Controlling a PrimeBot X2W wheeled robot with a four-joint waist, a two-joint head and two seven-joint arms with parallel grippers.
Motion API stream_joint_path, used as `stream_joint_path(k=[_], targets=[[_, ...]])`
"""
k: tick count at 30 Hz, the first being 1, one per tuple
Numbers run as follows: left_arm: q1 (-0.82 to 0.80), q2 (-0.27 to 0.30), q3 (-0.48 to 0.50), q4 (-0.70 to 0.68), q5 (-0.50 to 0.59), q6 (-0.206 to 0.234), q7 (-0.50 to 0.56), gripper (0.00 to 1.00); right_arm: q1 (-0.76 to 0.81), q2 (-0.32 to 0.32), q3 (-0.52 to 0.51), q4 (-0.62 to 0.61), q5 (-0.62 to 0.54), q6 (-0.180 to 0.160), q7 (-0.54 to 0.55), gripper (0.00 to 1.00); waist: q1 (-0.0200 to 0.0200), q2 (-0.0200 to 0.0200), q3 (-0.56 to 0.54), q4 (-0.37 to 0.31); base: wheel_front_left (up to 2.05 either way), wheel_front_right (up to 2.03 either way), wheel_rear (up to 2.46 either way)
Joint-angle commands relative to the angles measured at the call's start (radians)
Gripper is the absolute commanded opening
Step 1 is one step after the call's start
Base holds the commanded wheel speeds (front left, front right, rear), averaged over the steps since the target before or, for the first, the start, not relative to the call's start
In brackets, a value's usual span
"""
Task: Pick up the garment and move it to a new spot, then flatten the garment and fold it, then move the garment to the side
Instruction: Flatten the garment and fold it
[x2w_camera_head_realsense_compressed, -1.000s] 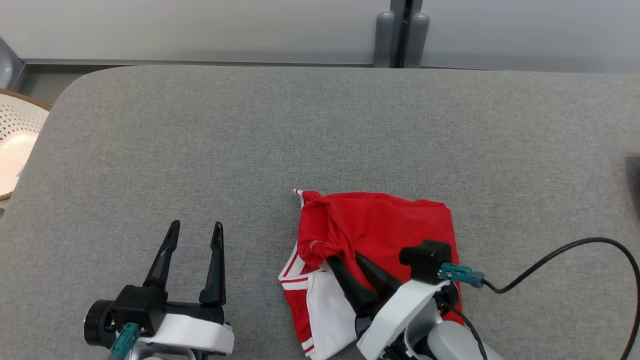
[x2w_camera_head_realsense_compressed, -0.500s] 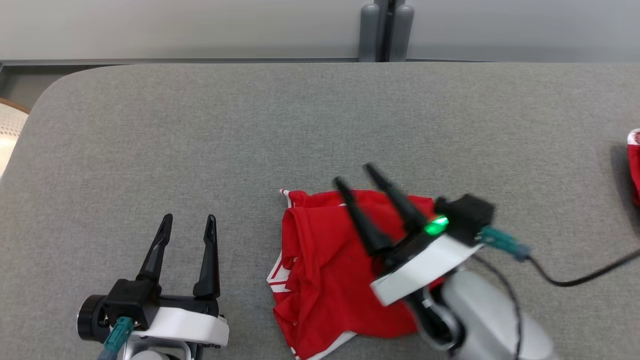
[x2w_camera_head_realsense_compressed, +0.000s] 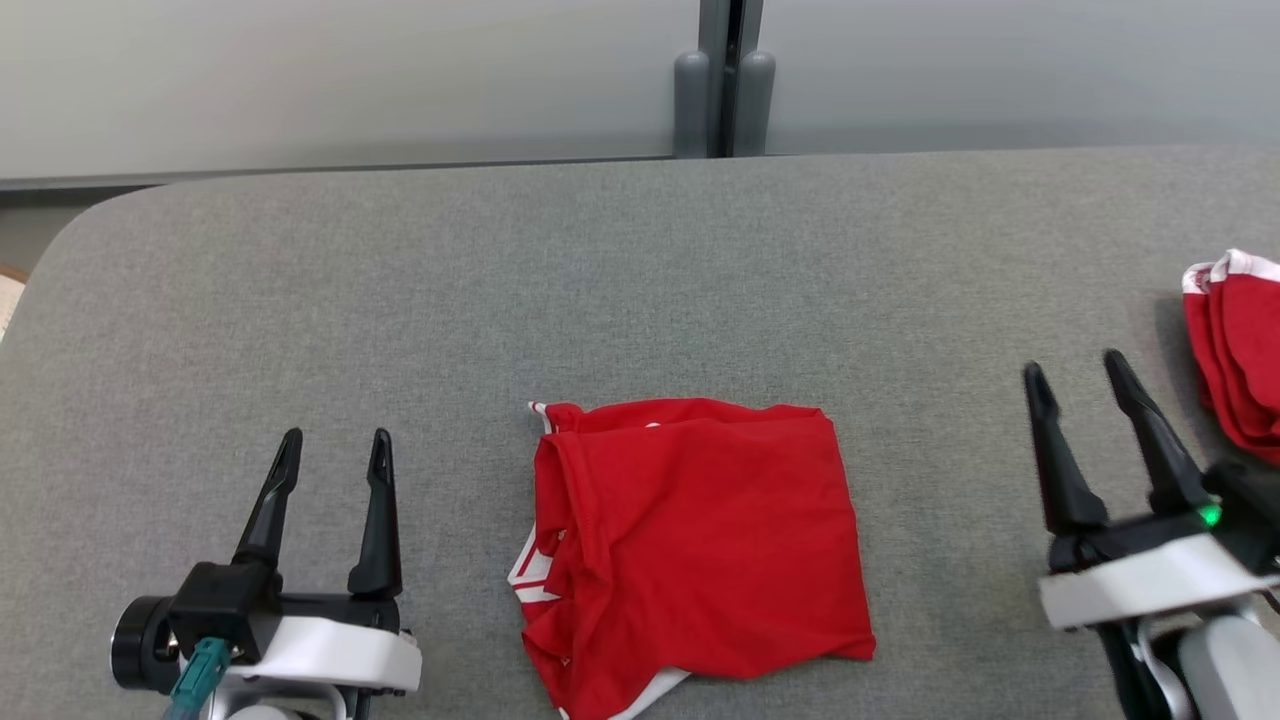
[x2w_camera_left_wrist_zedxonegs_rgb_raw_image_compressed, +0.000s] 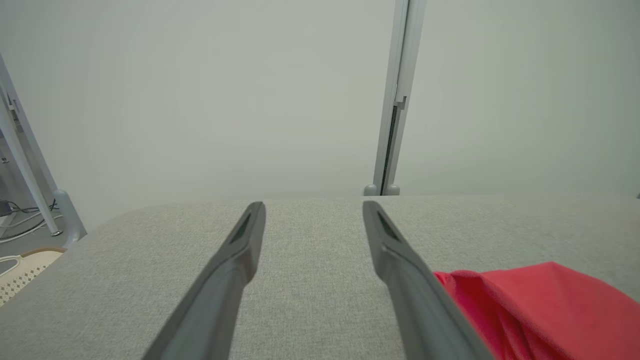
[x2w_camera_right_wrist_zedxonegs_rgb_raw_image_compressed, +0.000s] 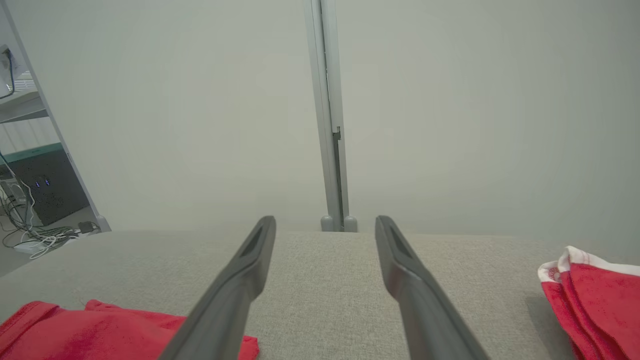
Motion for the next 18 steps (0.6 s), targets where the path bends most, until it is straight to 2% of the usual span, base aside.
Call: stream_joint_path(k=[1,9,18], targets=[[0.013,0.006,0.009,-0.002,0.007,-0.002,-0.004,1.00,0.043,-0.014,-0.032,-0.017,-0.024,0.000,0.013,1.00,0.0000,-0.0001,-0.015,-0.009,0.00,0.00,0.00],[0.060,0.021,0.019,-0.001,0.015,-0.003,-0.004,1.00,0.202,-0.019,-0.124,-0.099,-0.089,0.000,0.083,1.00,0.0000,-0.0001,-0.060,-0.030,0.00,0.00,0.00],[0.084,0.027,0.011,0.005,0.018,0.009,-0.004,1.00,0.254,-0.004,-0.152,-0.163,-0.107,0.000,0.127,1.00,0.0000,-0.0001,-0.074,-0.034,0.00,0.00,0.00]])
